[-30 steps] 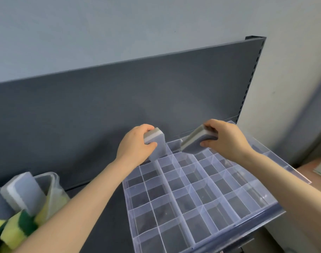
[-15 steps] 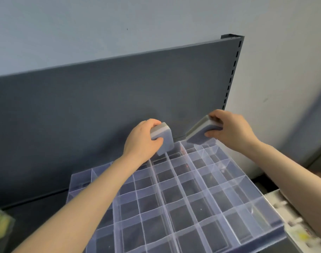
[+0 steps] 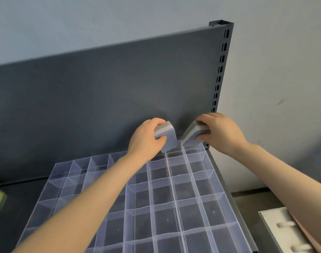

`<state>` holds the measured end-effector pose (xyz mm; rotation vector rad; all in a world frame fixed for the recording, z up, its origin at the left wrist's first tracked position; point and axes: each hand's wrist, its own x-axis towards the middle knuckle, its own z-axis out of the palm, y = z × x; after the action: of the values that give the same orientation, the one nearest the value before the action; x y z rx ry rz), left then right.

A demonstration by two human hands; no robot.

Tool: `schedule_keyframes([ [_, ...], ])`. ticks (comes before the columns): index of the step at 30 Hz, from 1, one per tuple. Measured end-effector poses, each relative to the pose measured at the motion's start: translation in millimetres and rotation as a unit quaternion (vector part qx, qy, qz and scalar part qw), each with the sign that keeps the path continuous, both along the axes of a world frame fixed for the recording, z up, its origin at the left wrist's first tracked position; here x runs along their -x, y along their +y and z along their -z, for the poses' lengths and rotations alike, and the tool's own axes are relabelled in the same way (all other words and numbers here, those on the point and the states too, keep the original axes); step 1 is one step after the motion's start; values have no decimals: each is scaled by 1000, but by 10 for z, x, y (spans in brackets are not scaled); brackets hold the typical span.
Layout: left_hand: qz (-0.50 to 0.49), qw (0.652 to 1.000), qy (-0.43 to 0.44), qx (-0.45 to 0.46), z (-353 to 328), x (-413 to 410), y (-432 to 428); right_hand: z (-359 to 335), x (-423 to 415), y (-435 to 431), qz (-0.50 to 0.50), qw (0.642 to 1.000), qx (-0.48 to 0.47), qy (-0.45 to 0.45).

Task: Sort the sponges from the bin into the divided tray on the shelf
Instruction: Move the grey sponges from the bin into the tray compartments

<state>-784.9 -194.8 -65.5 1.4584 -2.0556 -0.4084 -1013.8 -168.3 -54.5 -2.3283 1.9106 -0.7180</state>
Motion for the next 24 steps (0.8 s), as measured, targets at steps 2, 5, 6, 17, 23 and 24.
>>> schedule_keyframes([
  [2, 3, 1000, -2, -1, 39, 52, -6, 6, 16, -29, -10, 1000, -7, 14],
  [5, 5, 1000, -8, -8, 70, 117, -18, 0, 30, -77, -27, 999, -25, 37],
  [6, 6, 1000, -12, -9, 75, 137, -24, 3, 34, -90, -31, 998, -32, 47],
  [17, 19, 999, -38, -25, 98, 258, -82, 61, 65, -186, -51, 989, -87, 108],
  [23, 49, 994, -92, -41, 85, 230, -143, 95, -12, -241, -66, 981, -94, 154],
  [24, 56, 992, -101, -47, 90, 241, -146, 101, -19, -249, -65, 981, -94, 154],
])
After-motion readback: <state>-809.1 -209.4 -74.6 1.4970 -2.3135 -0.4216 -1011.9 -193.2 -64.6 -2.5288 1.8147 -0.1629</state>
